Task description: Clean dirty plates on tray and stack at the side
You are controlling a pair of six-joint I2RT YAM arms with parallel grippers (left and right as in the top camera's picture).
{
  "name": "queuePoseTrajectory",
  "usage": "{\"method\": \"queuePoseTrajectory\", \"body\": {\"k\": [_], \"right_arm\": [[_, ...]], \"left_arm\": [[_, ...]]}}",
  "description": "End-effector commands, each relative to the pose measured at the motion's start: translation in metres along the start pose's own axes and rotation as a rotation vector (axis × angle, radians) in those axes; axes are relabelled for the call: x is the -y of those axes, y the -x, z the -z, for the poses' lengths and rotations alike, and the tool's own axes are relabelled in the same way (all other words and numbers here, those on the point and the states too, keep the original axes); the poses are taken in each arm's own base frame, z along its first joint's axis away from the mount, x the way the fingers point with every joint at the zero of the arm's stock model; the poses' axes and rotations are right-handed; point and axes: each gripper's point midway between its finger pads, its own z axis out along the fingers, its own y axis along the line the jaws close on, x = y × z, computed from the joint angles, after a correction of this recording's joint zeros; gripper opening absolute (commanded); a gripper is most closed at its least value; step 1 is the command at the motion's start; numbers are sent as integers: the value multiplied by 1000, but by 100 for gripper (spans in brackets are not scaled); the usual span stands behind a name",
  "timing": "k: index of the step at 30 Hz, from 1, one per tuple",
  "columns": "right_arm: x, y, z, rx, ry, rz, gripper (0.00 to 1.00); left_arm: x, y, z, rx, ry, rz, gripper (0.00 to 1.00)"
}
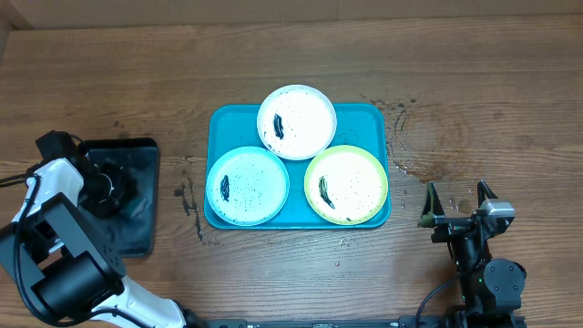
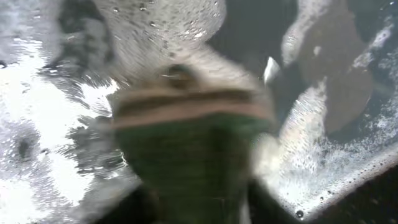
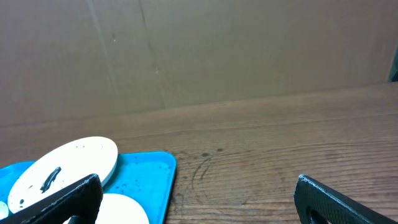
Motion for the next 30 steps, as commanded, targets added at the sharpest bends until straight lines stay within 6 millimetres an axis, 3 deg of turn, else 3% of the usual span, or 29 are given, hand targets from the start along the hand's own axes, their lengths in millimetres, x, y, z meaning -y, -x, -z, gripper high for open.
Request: {"method": "queuePoseTrajectory", "body": {"k": [1,2,8,19,26,30], "right_arm": [[3,-1,0,6,-15,3,100],[3,-1,0,6,-15,3,100],[3,-1,0,6,-15,3,100],[3,-1,0,6,-15,3,100],[3,-1,0,6,-15,3,100],[3,-1,0,6,-15,3,100]], "left_arm": [[-4,-6,-8,-33,4,7,9],[-3,-7,-7,-38,4,8,4],[1,-3,9,-56,12,10,4],[19,20,67,-34,6,6,4],[27,18,75,-57,-35,9,4],[46,12,79,-108,-179,30,4]]}}
